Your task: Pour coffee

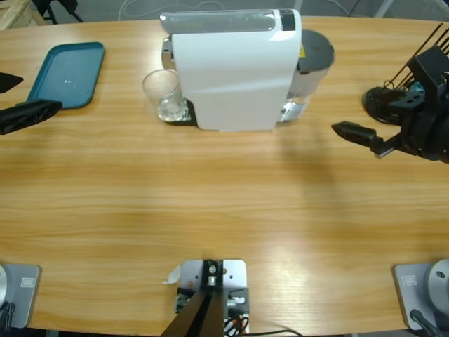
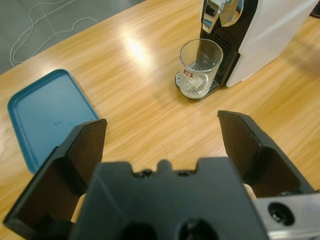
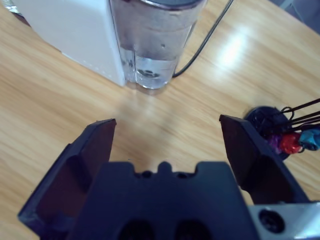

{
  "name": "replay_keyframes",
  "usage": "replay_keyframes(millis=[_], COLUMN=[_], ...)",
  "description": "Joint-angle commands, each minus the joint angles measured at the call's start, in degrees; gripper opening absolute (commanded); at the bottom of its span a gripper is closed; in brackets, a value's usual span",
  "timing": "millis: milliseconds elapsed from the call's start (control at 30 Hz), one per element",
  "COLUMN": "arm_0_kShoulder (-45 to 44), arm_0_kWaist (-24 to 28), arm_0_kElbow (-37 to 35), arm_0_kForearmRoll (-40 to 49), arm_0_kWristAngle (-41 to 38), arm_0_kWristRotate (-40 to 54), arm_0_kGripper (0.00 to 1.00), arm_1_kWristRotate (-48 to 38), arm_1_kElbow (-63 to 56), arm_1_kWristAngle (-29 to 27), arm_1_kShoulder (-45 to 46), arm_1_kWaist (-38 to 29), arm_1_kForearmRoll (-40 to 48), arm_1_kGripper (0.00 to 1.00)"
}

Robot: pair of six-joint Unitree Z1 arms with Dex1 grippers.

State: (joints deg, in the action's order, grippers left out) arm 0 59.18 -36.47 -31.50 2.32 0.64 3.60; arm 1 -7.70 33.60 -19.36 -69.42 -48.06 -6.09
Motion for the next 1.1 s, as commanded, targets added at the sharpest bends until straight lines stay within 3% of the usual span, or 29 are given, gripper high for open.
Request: replay_keyframes(millis=[33, 233, 267, 300, 333, 367, 667, 833, 1100], arm_0_kShoulder=[-0.3, 0.5, 0.7, 1.0, 1.2, 1.2, 3.9, 4.6, 4.7], arm_0_kWaist=[0.3, 0.3, 0.3, 0.3, 0.3, 0.3, 0.3, 0.3, 0.3], arm_0_kElbow=[2.1, 2.1, 2.1, 2.1, 2.0, 2.0, 1.4, 1.2, 1.2], arm_0_kForearmRoll=[0.5, 0.5, 0.5, 0.5, 0.5, 0.5, 0.5, 0.5, 0.6], arm_0_kWristAngle=[1.1, 1.2, 1.2, 1.2, 1.2, 1.2, 1.2, 1.2, 1.2], arm_0_kWristRotate=[-1.3, -1.3, -1.4, -1.4, -1.5, -1.6, -2.1, -2.3, -2.4], arm_0_kGripper=[0.959, 0.961, 0.959, 0.959, 0.959, 0.959, 0.959, 0.959, 0.959], arm_1_kWristRotate=[0.1, 5.4, 6.3, 6.9, 7.7, 8.3, 20.6, 22.5, 22.9], arm_1_kElbow=[4.1, 13.1, 16.4, 19.0, 21.2, 23.9, 32.2, 41.4, 51.0], arm_1_kWristAngle=[6.6, 15.7, 17.3, 17.9, 18.5, 18.5, 20.5, 20.6, 19.6], arm_1_kShoulder=[2.6, 3.1, 2.5, 2.0, 1.5, 0.7, -12.1, -20.4, -25.2], arm_1_kWaist=[4.5, 9.1, 9.7, 9.8, 9.9, 9.9, 13.7, 13.7, 12.9], arm_1_kForearmRoll=[-7.5, -14.2, -16.1, -17.6, -18.7, -20.1, -20.6, -25.6, -30.6], arm_1_kGripper=[0.998, 0.976, 0.792, 0.523, 0.184, 0.0, 0.0, 0.0, 0.0])
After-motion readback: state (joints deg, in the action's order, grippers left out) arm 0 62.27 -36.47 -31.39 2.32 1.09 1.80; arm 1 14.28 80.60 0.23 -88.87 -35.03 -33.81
